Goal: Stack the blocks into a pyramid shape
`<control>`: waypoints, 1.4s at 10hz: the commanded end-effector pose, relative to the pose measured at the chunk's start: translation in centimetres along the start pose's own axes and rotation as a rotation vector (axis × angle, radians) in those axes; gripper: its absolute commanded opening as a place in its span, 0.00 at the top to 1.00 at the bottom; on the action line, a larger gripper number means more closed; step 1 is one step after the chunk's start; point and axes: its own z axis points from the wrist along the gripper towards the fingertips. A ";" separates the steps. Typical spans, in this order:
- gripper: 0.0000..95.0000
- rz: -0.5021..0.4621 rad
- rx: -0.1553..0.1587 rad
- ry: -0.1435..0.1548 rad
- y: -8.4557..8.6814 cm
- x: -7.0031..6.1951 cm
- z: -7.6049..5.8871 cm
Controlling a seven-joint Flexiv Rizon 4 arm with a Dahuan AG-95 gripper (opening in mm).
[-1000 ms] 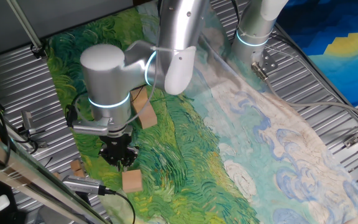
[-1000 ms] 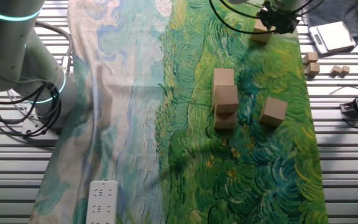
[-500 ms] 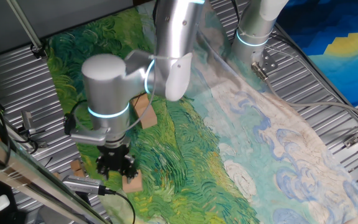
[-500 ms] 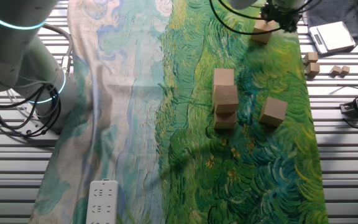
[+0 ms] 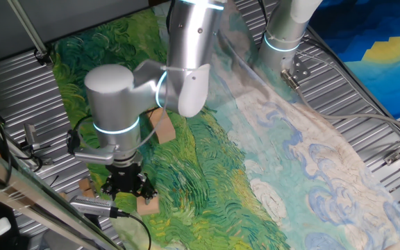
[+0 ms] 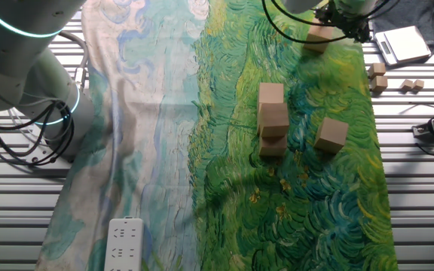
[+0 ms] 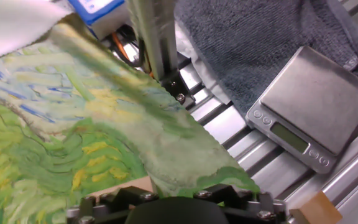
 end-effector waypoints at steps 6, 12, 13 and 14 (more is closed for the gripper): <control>0.00 0.202 -0.142 -0.154 -0.1 0.2 1.3; 0.00 0.197 -0.091 -0.063 0.1 0.0 1.4; 0.00 0.162 -0.027 0.007 0.5 -0.1 1.6; 0.00 0.173 -0.019 0.020 0.9 -0.2 1.8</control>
